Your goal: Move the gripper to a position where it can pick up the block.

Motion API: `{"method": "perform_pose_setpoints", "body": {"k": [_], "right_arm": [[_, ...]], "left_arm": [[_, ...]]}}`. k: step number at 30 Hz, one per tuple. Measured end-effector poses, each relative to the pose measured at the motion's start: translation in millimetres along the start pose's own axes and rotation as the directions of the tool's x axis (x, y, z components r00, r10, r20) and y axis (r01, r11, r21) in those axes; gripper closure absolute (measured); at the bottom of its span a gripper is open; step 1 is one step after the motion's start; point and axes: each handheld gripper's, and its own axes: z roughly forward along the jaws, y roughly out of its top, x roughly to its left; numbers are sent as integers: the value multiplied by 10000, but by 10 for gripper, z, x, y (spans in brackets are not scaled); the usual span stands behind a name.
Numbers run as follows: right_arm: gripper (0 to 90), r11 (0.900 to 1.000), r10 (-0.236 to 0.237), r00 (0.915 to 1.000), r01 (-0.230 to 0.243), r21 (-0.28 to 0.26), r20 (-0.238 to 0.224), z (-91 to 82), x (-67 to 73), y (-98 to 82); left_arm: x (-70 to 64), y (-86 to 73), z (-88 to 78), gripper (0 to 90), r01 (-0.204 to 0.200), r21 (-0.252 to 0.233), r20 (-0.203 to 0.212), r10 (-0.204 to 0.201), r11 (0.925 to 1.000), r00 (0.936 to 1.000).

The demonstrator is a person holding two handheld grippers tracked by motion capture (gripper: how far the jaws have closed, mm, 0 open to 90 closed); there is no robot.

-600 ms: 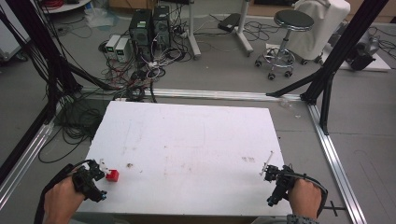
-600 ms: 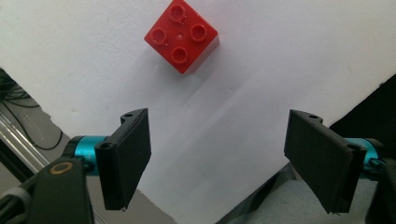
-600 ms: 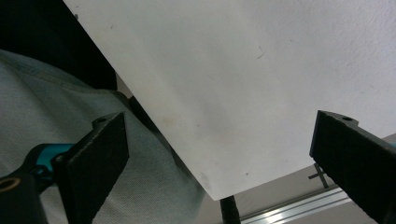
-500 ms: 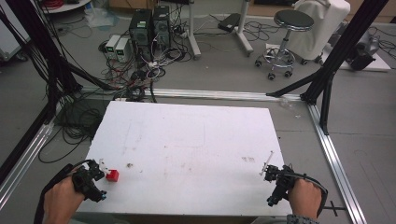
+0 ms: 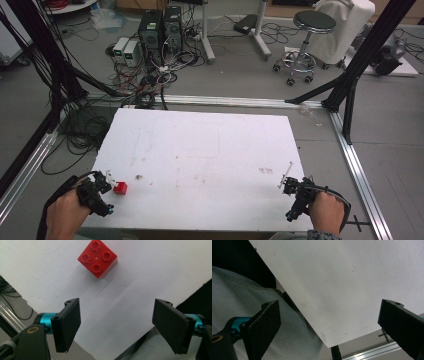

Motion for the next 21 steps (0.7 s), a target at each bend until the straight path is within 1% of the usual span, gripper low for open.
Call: {"method": "perform_pose_setpoints", "body": {"k": [1,2,3,4,6,7,8,10,12,16,17,20,21], "right_arm": [[42,10000,-24,10000,24,3,45,0,1,-2],[41,9997,-225,9997,224,22,131,1,-14,-8],[41,9998,-206,9997,206,15,119,2,-14,-10],[41,10000,-61,10000,61,-20,11,-2,-3,-14],[41,10000,-36,10000,36,-29,19,-13,-6,-27],[41,10000,-69,10000,69,-65,44,-14,-9,-31],[41,10000,-16,10000,17,-80,44,-17,-5,-34],[41,10000,18,10000,-18,-82,0,-24,-3,-35],[41,9999,-52,10000,53,-162,25,-24,-10,-41],[41,9999,-71,10000,71,-139,21,-32,-12,-37],[41,9999,-5,10000,6,-161,20,-33,-8,-37],[41,9999,-13,10000,13,-161,28,-36,-11,-39],[42,9998,49,10000,-49,-179,27,-36,-8,-40]], "left_arm": [[-1,0,-1,232,-15,-47,7,15,10000,10000],[-2,0,-1,232,-20,-51,19,20,10000,10000],[-1,0,0,232,-38,-43,36,38,10000,10000],[0,-1,2,232,-64,-38,36,65,10000,10000],[1,-2,3,232,-142,41,120,141,9999,9998],[3,-4,-2,232,-175,48,98,174,9998,9998],[1,-10,-4,232,-129,-25,56,129,9999,9999],[9,-19,-20,232,-219,-43,116,220,9997,9997],[21,-30,-30,232,-264,-99,176,266,9996,9995],[67,-46,-40,232,-380,-149,219,383,9992,9990],[77,-49,-39,232,-435,-168,265,439,9989,9987],[104,-59,-36,232,-476,-230,331,483,9986,9983],[117,-61,-38,232,-566,-241,337,574,9981,9978]]}}
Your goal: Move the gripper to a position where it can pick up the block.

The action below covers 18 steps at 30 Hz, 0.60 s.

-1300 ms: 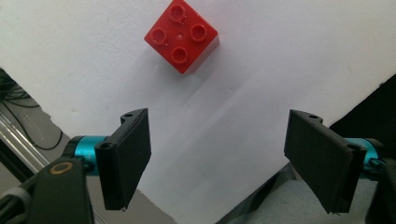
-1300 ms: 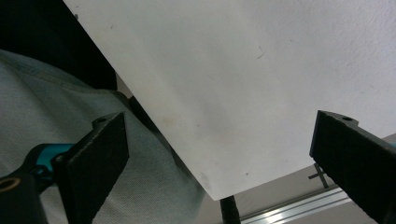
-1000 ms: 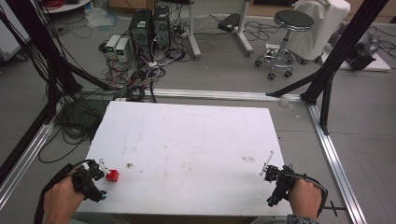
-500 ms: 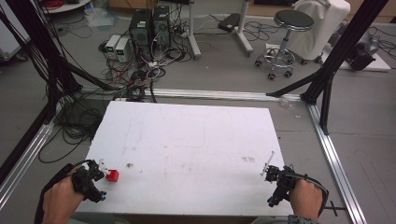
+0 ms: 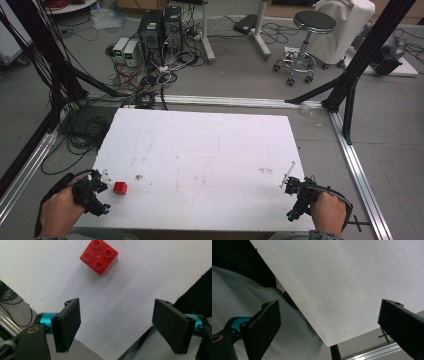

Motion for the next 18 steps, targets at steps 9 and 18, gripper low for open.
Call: {"method": "perform_pose_setpoints", "body": {"k": [9,18], "right_arm": [[41,10000,-39,10000,39,8,-76,16,-4,2],[42,10000,-22,9998,23,20,-212,16,1,7]], "left_arm": [[95,6,-17,232,-579,70,23,579,9983,9983],[160,61,-40,232,-1733,270,48,1732,9845,9849]]}}
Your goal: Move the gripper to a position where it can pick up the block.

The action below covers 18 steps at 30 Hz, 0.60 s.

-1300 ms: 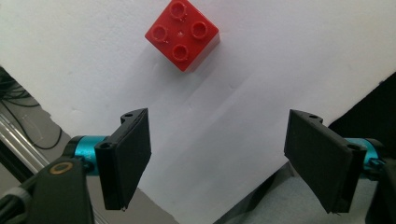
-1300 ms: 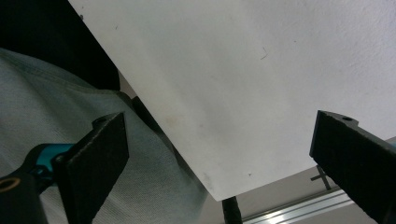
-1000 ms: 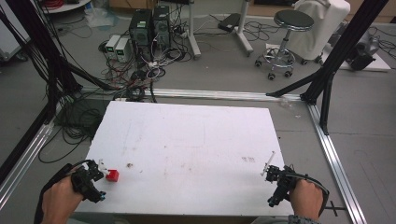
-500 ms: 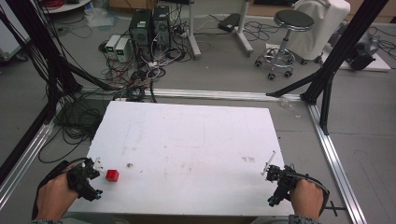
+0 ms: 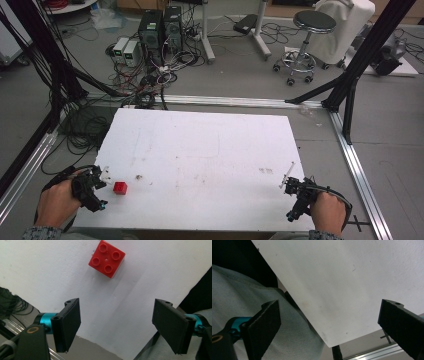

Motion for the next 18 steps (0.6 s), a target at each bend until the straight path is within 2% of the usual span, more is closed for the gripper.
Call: {"method": "perform_pose_setpoints", "body": {"k": [3,6,7,14,18], "right_arm": [[41,10000,-36,10000,36,11,85,5,2,8],[41,9999,-112,9999,112,20,48,13,2,17],[41,10000,-6,10000,6,21,-17,13,11,22],[41,10000,-59,10000,58,54,13,16,1,15],[41,9999,-99,9999,99,39,28,19,-4,10]], "left_arm": [[30,15,-9,232,-444,78,15,444,9990,9990],[56,35,-16,232,-851,-34,85,851,9964,9963],[64,41,-12,232,-918,-88,101,919,9957,9957],[122,87,24,232,-1832,-18,208,1832,9831,9828],[156,107,37,234,-2106,-134,308,2109,9775,9770]]}}
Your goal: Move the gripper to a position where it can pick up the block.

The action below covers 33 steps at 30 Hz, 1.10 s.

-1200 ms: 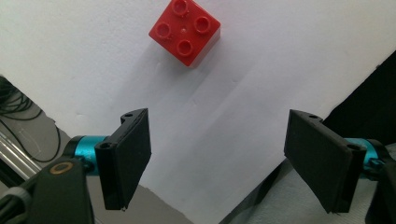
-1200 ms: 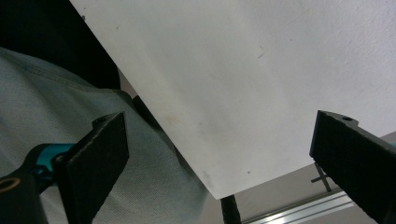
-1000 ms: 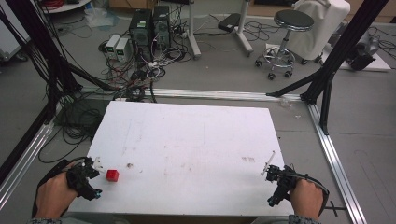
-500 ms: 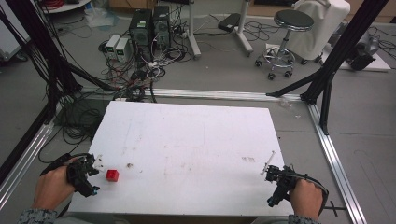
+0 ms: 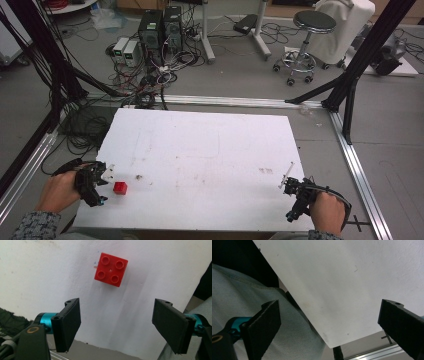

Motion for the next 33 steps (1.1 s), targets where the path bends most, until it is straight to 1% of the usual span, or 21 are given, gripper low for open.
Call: {"method": "perform_pose_setpoints", "body": {"k": [1,2,3,7,8,9,11,12,13,15,16,19,21,25,28,29,31,32,33], "right_arm": [[41,10000,56,10000,-56,18,-15,-1,6,2],[41,9999,139,9999,-139,7,-95,-2,14,5],[41,9999,131,9999,-131,4,-100,-2,14,6],[41,9998,191,9997,-191,0,-170,0,17,9],[41,10000,58,9999,-58,21,-97,4,6,7],[41,10000,5,9999,-5,-3,-100,8,2,6],[42,10000,-43,9999,43,9,-115,11,-3,4],[41,10000,85,9998,-86,-23,-200,11,5,5],[42,10000,19,9999,-19,22,-116,7,-3,-3],[41,10000,18,9999,-18,-9,-127,4,-4,-6],[41,9999,160,9997,-161,-36,-208,1,6,-5],[41,10000,76,9999,-76,-28,-145,2,-6,-15],[41,10000,98,9998,-98,-12,-155,3,-4,-14],[41,9999,138,9997,-140,-83,-217,0,-1,-15],[41,9998,182,9995,-184,-79,-253,-2,0,-18],[41,9998,182,9995,-184,-79,-253,-2,0,-18],[41,9998,177,9995,-179,-66,-259,2,-1,-18],[41,9999,143,9997,-144,-30,-222,2,-5,-18],[42,9999,159,9996,-160,-25,-220,4,-4,-17]], "left_arm": [[10,2,2,234,1,-32,44,-1,10000,10000],[28,4,-1,234,-149,0,47,149,9999,9999],[36,3,3,234,-99,-71,127,100,9999,9999],[80,9,5,234,-228,-91,111,229,9997,9997],[90,13,8,234,-306,-117,145,308,9995,9994],[96,18,13,234,-327,-169,170,330,9993,9993],[107,34,24,234,-491,-164,137,494,9987,9987],[114,42,30,234,-656,-120,151,658,9978,9977],[119,48,38,234,-739,-144,184,742,9972,9971],[128,69,59,234,-902,-106,170,904,9959,9958],[134,78,69,235,-986,-67,148,987,9951,9950],[155,106,83,235,-1181,-78,262,1182,9930,9926],[171,123,89,235,-1214,-99,374,1217,9926,9919],[191,154,106,235,-1322,-41,320,1323,9912,9907],[209,175,132,236,-1486,-6,356,1485,9889,9883],[215,182,141,236,-1521,-7,428,1520,9884,9875],[226,199,148,238,-1681,12,462,1679,9858,9847],[223,205,154,238,-1631,-27,514,1630,9866,9853],[231,215,156,238,-1804,0,544,1802,9836,9821]]}}
